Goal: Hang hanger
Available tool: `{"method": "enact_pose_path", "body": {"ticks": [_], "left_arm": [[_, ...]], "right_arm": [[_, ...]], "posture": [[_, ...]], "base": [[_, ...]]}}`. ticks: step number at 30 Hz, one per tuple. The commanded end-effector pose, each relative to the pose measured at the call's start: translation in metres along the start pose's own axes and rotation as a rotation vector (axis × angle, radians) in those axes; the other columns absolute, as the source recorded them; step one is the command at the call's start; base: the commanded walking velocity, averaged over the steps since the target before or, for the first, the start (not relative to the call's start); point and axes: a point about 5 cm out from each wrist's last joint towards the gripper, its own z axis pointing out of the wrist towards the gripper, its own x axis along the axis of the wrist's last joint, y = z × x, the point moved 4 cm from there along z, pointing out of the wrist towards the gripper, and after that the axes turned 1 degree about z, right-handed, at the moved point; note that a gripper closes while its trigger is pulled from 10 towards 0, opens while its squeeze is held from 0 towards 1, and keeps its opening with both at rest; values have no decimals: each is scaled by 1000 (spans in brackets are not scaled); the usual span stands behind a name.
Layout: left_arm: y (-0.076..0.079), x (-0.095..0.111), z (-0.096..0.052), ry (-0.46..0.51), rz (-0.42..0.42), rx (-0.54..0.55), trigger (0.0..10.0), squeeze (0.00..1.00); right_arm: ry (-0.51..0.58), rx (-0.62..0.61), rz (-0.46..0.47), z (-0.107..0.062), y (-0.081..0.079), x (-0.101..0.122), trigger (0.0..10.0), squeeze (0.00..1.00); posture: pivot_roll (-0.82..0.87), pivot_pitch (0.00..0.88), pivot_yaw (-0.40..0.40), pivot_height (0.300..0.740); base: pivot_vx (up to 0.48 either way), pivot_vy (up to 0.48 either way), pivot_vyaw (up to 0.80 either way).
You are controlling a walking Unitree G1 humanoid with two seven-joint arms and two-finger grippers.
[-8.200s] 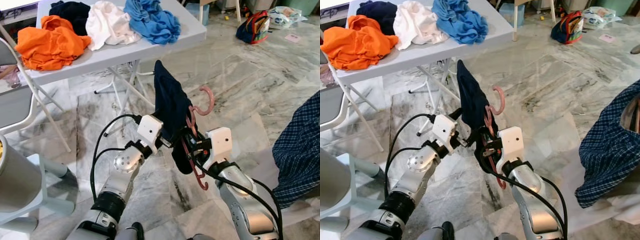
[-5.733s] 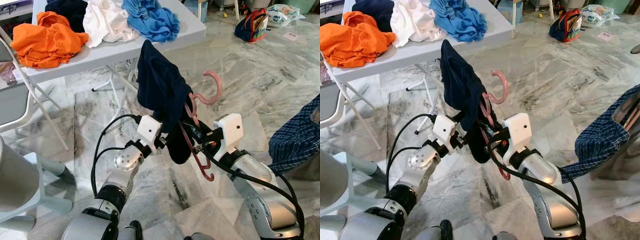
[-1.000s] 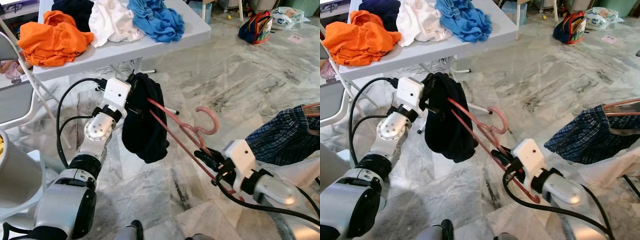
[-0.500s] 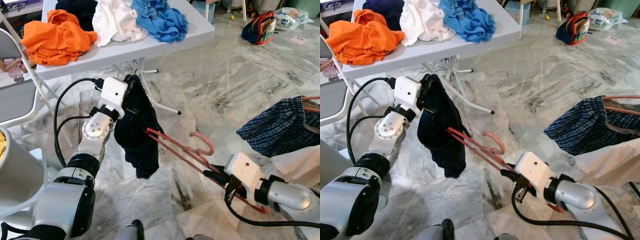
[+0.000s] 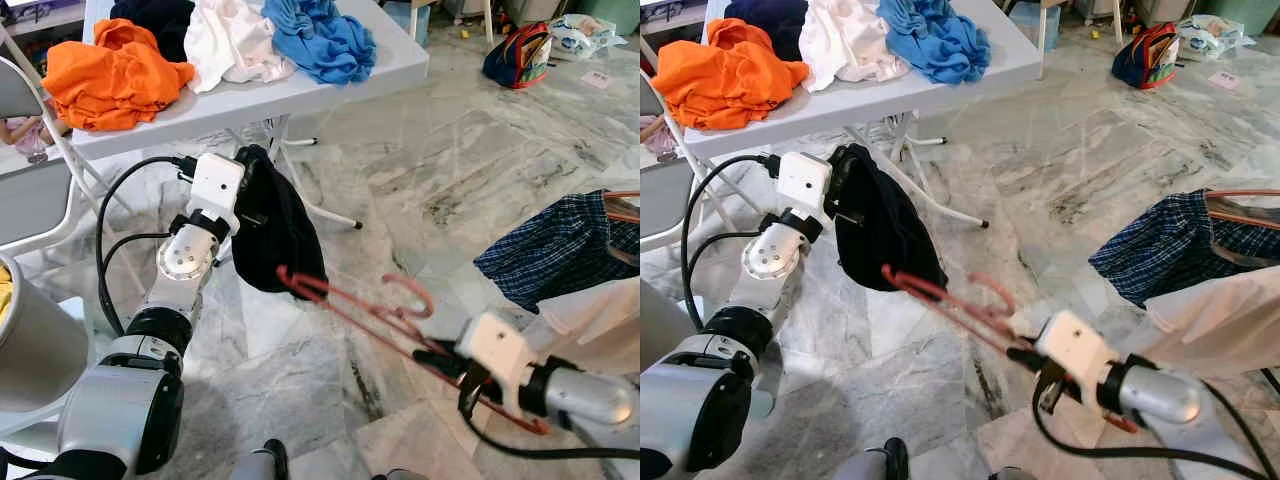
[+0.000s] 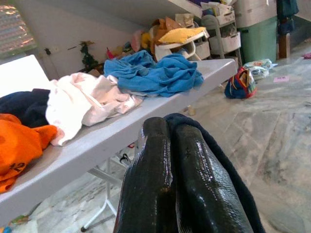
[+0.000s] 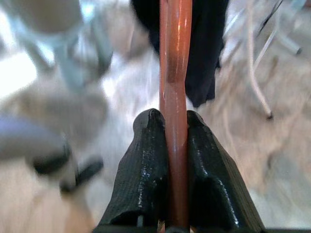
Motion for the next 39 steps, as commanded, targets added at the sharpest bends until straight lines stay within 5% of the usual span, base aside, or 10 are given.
{"method": "enact_pose_path", "body": {"ticks": [1,6,11,19,23,28,30,35,39], "left_arm": [[-2,-4,-3,-15,1,10,0,0],[4,-9,-6,-27,-4,4,0,0],[5,-24,-14,-91,5,28,0,0],[-17,-61,-44,-254,-73,280,0,0],[-7,-69,-60,-251,-85,285,0,0],[6,-75,-70,-266,-110,245,0,0],[16,-66,-71,-210,-148,214,0,0],[17,-48,-61,-138,-159,205,0,0],[5,-19,-43,-39,-148,219,0,0]], "right_arm": [[89,10,24,-1,-2,17,10000,0],[192,-65,65,0,10,31,10000,0],[180,-222,35,9,30,26,10000,0],[202,-509,125,23,48,17,10000,0],[241,-689,233,29,53,9,10000,0],[241,-736,290,35,48,1,10000,0],[249,-727,333,45,35,-2,10000,0],[284,-709,310,52,31,6,10000,0],[313,-706,292,53,35,13,10000,0]], "posture": [[-117,203,74,740],[-117,202,70,740],[-112,199,69,740],[-102,196,69,740],[-91,195,69,740],[-84,193,69,740],[-68,188,69,740],[-58,178,68,740],[-53,168,69,740]], "base": [[0,0,0],[0,0,0],[0,0,0],[0,0,0],[0,0,0],[0,0,0],[129,0,0],[385,0,0],[413,0,0]]}}
